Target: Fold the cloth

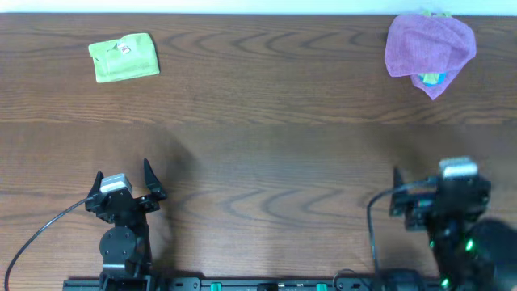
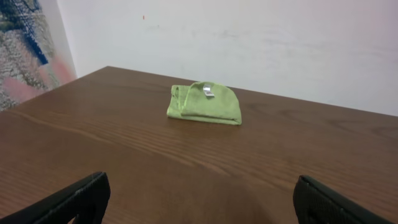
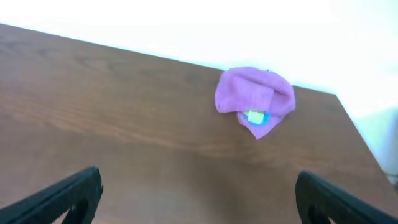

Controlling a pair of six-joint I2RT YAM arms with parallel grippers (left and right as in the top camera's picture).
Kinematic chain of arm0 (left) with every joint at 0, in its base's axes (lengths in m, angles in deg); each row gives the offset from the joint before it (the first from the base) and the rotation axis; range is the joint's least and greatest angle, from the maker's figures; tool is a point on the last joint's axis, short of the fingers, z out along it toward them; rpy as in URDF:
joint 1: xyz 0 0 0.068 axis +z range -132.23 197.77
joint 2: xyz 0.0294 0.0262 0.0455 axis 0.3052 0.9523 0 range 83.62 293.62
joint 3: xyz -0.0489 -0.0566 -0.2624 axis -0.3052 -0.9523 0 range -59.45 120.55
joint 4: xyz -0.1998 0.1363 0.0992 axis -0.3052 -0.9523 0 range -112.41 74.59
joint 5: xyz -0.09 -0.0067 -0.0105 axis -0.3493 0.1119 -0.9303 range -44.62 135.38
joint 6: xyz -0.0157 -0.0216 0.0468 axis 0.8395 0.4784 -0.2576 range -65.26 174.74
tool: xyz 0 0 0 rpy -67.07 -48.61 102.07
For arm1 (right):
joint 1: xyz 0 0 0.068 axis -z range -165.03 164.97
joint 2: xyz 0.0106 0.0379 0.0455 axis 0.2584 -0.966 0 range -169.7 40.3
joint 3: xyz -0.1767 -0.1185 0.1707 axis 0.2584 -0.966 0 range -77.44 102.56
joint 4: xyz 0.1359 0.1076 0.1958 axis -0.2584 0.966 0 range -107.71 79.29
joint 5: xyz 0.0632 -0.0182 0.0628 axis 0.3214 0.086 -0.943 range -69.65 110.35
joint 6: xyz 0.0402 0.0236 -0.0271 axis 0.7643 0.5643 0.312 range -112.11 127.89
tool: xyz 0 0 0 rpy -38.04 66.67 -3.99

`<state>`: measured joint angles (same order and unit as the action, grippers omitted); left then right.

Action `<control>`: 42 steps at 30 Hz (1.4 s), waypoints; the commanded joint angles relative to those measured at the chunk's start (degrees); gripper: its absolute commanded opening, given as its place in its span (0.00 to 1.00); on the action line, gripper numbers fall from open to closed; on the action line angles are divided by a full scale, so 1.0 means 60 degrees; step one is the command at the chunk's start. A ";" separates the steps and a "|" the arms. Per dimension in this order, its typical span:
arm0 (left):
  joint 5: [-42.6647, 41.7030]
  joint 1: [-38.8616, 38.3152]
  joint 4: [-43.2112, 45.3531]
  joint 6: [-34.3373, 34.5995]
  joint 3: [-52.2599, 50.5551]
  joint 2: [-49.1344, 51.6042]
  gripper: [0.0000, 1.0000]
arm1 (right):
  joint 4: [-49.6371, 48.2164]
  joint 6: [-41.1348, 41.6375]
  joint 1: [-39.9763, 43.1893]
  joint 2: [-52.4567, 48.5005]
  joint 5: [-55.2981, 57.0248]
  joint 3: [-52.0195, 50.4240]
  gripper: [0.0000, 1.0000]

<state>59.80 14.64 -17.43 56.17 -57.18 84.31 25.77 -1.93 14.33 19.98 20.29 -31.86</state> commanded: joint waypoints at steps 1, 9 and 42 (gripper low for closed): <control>0.0113 0.0036 -0.0146 -0.0135 -0.0335 -0.0080 0.95 | -0.0696 -0.1053 0.0131 0.1198 -0.1005 -0.1807 0.99; 0.0113 0.0036 -0.0146 -0.0135 -0.0335 -0.0080 0.95 | -0.2007 -0.1089 0.0557 0.2772 -0.2073 -0.4696 0.99; 0.0113 0.0036 -0.0146 -0.0135 -0.0335 -0.0080 0.95 | -0.2554 0.2667 0.0229 0.3340 0.0004 -0.6291 0.99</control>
<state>59.78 14.64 -17.41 56.17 -57.18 84.25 10.34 12.49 16.23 39.45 19.15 -68.82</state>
